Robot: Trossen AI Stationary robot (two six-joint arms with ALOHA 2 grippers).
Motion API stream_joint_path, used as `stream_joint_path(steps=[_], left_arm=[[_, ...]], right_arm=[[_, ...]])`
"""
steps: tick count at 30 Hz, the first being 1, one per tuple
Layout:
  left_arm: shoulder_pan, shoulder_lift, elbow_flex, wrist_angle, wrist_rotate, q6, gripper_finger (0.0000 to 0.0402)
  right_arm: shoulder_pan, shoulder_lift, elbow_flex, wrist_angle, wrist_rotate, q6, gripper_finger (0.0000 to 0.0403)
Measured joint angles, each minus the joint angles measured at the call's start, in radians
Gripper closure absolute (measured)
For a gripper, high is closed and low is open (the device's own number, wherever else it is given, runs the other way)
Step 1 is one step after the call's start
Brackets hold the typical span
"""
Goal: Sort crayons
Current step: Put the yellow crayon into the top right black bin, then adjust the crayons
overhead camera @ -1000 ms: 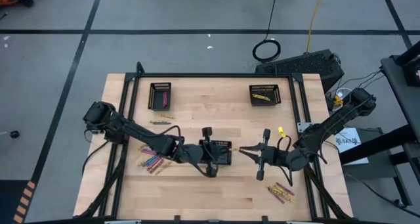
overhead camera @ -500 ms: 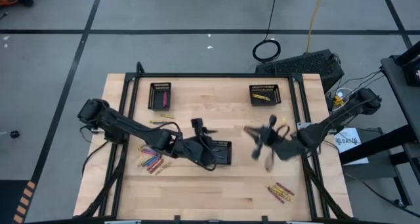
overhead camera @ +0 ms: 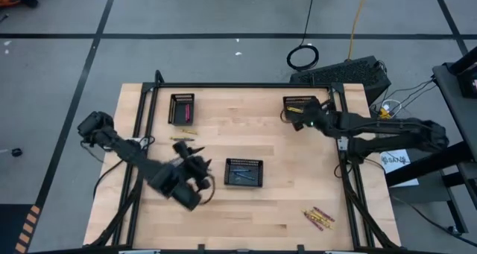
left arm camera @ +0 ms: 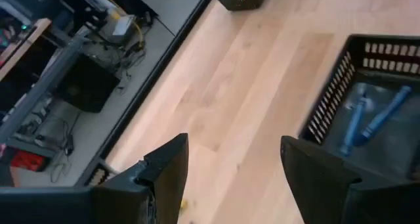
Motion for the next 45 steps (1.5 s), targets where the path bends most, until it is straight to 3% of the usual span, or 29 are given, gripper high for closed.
stream_joint_path(steps=[4, 8, 13, 20, 27, 32, 35, 38, 45], left_arm=[[-0.106, 0.012, 0.000, -0.055, -0.078, -0.167, 0.0165], [-0.189, 0.019, 0.000, -0.056, -0.135, -0.229, 0.0165], [-0.238, 0.018, 0.000, -0.049, -0.176, -0.232, 0.0165], [-0.254, 0.018, 0.000, -0.037, -0.193, -0.233, 0.0165], [-0.255, 0.018, 0.000, -0.035, -0.193, -0.232, 0.0165], [-0.254, 0.018, 0.000, -0.031, -0.207, -0.233, 0.0165], [-0.255, 0.018, 0.000, -0.018, -0.209, -0.232, 0.0165], [-0.255, 0.018, 0.000, -0.013, -0.212, -0.232, 0.0165], [-0.255, 0.018, -0.001, -0.013, -0.215, -0.228, 0.0165]], right_arm=[[-0.134, 0.014, -0.101, 0.292, -0.148, -0.057, 0.0402], [-0.220, 0.041, -0.132, 0.410, -0.228, -0.010, 0.0400], [-0.252, 0.055, -0.134, 0.403, -0.244, 0.033, 0.0366], [-0.278, 0.060, -0.134, 0.361, -0.275, 0.010, 0.0276], [-0.253, 0.006, -0.033, 0.016, -0.273, -0.068, 0.0247], [-0.081, -0.053, 0.109, -0.227, -0.278, -0.044, 0.0270], [0.085, -0.070, 0.135, -0.281, -0.368, 0.035, 0.0288], [0.266, -0.049, 0.135, -0.318, -0.503, 0.178, 0.0309], [0.718, 0.134, 0.134, -0.255, -0.661, 0.573, 0.0367]])
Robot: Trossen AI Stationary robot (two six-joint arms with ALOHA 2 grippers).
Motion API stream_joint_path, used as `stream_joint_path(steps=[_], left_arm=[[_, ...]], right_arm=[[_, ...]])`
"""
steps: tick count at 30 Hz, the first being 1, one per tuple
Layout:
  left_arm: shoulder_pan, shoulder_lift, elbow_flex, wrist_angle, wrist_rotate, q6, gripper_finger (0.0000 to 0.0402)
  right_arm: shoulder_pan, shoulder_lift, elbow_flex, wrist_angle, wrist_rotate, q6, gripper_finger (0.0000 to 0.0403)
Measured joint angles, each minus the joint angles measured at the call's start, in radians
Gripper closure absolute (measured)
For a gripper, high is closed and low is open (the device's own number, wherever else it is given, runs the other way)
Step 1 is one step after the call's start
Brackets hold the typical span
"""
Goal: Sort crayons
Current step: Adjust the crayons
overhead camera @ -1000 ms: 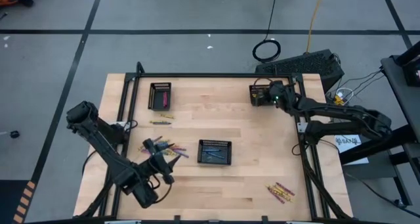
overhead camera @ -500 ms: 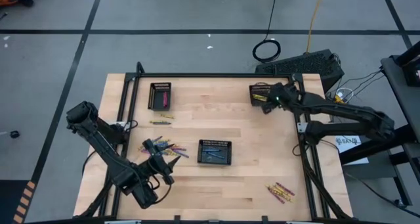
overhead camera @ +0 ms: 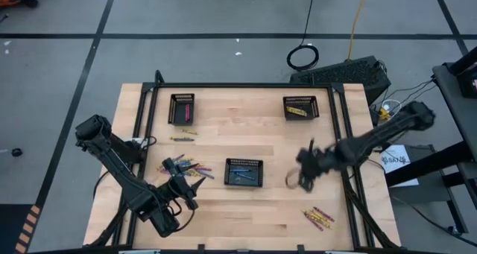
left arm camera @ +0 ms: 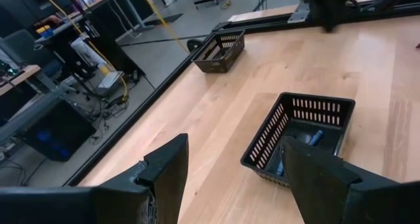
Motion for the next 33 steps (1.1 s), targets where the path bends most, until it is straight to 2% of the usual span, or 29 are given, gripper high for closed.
stream_joint_path(steps=[4, 8, 10, 13, 17, 24, 33], left_arm=[[0.000, 0.000, 0.000, 0.000, 0.000, 0.004, 0.0165], [0.000, 0.000, 0.000, 0.000, -0.001, 0.005, 0.0165], [0.000, 0.000, 0.000, 0.000, -0.001, 0.005, 0.0165], [0.000, 0.001, 0.000, 0.000, -0.001, 0.004, 0.0165], [0.000, 0.001, 0.000, 0.000, -0.001, 0.004, 0.0165], [0.000, 0.001, 0.000, 0.000, -0.001, 0.004, 0.0165], [0.000, 0.001, 0.000, 0.000, -0.001, 0.005, 0.0165]], right_arm=[[0.177, 0.102, 0.000, 0.010, -0.139, 0.173, 0.0395], [0.298, 0.161, 0.000, -0.021, -0.238, 0.351, 0.0399], [0.349, 0.173, 0.000, -0.024, -0.241, 0.437, 0.0396], [0.419, 0.198, 0.000, -0.008, -0.191, 0.539, 0.0386], [0.479, 0.253, 0.000, 0.044, -0.190, 0.554, 0.0353], [0.515, 0.352, 0.000, 0.131, -0.192, 0.517, 0.0298], [0.521, 0.366, 0.003, 0.093, -0.185, 0.512, 0.0306]])
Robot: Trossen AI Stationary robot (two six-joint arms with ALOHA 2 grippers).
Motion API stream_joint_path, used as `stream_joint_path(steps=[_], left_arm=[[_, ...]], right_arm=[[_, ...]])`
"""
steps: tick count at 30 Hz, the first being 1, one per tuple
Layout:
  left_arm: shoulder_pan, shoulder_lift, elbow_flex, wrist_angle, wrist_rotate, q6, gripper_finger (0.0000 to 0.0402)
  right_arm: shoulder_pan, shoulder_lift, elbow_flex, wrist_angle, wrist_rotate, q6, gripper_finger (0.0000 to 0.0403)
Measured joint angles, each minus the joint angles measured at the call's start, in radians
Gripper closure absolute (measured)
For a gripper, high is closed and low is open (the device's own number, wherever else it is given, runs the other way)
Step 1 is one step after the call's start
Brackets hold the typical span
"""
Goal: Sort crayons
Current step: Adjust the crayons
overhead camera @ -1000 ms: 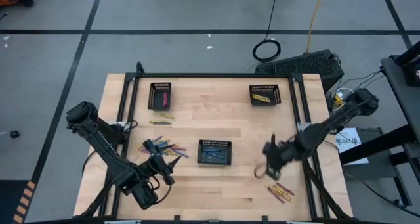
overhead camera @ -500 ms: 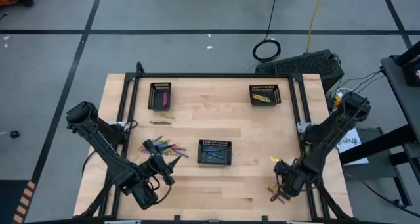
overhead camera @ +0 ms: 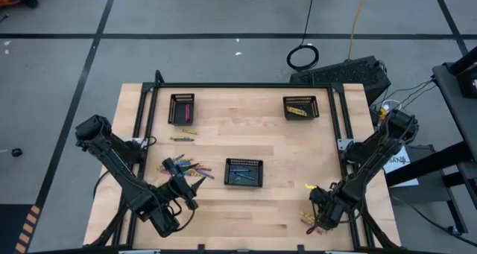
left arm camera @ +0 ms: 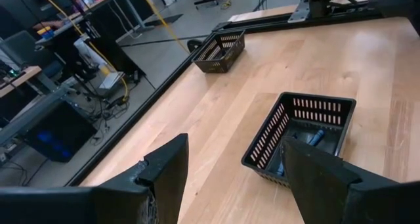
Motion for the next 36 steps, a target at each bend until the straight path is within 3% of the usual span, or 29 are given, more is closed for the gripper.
stream_joint_path(steps=[5, 10, 13, 15, 18, 22, 30, 36], left_arm=[[0.000, 0.000, 0.000, 0.000, 0.000, -0.001, 0.0165], [0.000, 0.000, 0.000, 0.000, -0.002, -0.001, 0.0165], [0.000, 0.000, 0.000, 0.000, -0.008, -0.001, 0.0165], [0.000, 0.000, 0.000, 0.000, -0.013, -0.001, 0.0165], [0.000, 0.000, 0.000, -0.003, -0.015, 0.000, 0.0165], [0.000, 0.000, 0.000, 0.000, -0.016, 0.025, 0.0165], [0.000, 0.000, 0.000, 0.003, -0.019, 0.021, 0.0165], [0.000, 0.000, 0.000, 0.005, -0.019, 0.020, 0.0165]], right_arm=[[0.002, -0.043, 0.070, -0.108, 0.061, -0.003, 0.0318], [0.016, -0.003, 0.187, 0.153, 0.203, -0.141, 0.0336], [0.015, 0.093, 0.226, 0.376, 0.206, -0.188, 0.0359], [0.019, 0.178, 0.254, 0.394, 0.164, -0.187, 0.0378], [0.034, 0.291, 0.301, 0.334, 0.087, -0.163, 0.0399], [0.057, 0.357, 0.362, 0.218, 0.023, -0.095, 0.0396], [0.128, 0.314, 0.370, -0.058, -0.054, 0.034, 0.0402], [0.142, 0.286, 0.343, -0.210, -0.033, 0.039, 0.0403]])
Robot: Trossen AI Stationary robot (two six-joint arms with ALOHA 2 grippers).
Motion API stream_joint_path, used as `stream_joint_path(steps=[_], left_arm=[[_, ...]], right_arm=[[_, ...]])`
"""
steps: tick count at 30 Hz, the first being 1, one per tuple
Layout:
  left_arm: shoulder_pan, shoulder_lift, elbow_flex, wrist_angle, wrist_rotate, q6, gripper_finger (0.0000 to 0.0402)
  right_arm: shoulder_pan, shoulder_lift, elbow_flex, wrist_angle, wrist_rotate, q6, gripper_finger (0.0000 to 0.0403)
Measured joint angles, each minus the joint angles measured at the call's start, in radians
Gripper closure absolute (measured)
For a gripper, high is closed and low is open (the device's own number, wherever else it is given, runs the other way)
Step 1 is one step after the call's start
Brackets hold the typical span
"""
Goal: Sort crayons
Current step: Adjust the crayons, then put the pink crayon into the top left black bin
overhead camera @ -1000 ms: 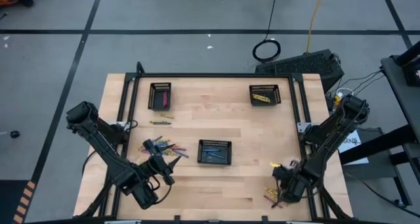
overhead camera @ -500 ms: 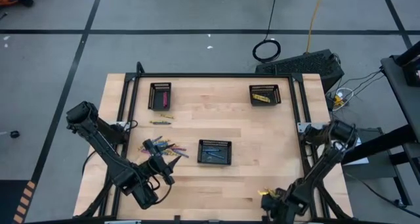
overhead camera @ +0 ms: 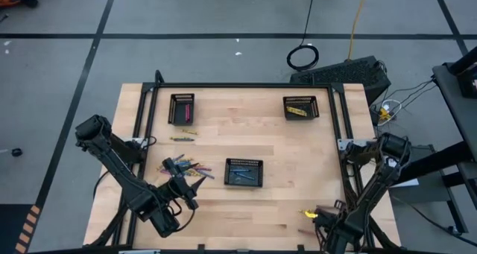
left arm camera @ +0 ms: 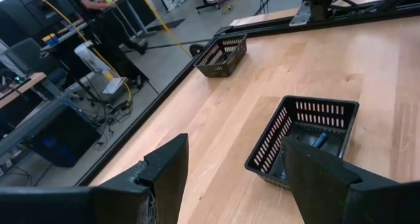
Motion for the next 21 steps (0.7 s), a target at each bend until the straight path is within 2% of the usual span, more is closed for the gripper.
stream_joint_path(steps=[7, 13, 15, 17, 21], left_arm=[[0.000, 0.000, 0.000, 0.000, 0.000, 0.000, 0.0165], [0.000, 0.000, 0.000, -0.001, 0.000, -0.001, 0.0165], [0.000, 0.000, 0.000, -0.001, 0.000, -0.001, 0.0165], [0.000, 0.000, 0.000, 0.000, 0.000, -0.001, 0.0165], [0.000, 0.000, 0.000, 0.000, 0.000, -0.003, 0.0165]], right_arm=[[-0.038, -0.047, -0.092, 0.040, 0.020, -0.011, 0.0403], [-0.051, -0.137, -0.053, -0.094, 0.104, 0.014, 0.0403], [-0.048, -0.169, -0.015, -0.030, 0.136, -0.006, 0.0403], [-0.047, -0.173, 0.007, 0.108, 0.179, -0.090, 0.0403], [-0.058, -0.105, 0.013, 0.351, 0.192, -0.179, 0.0403]])
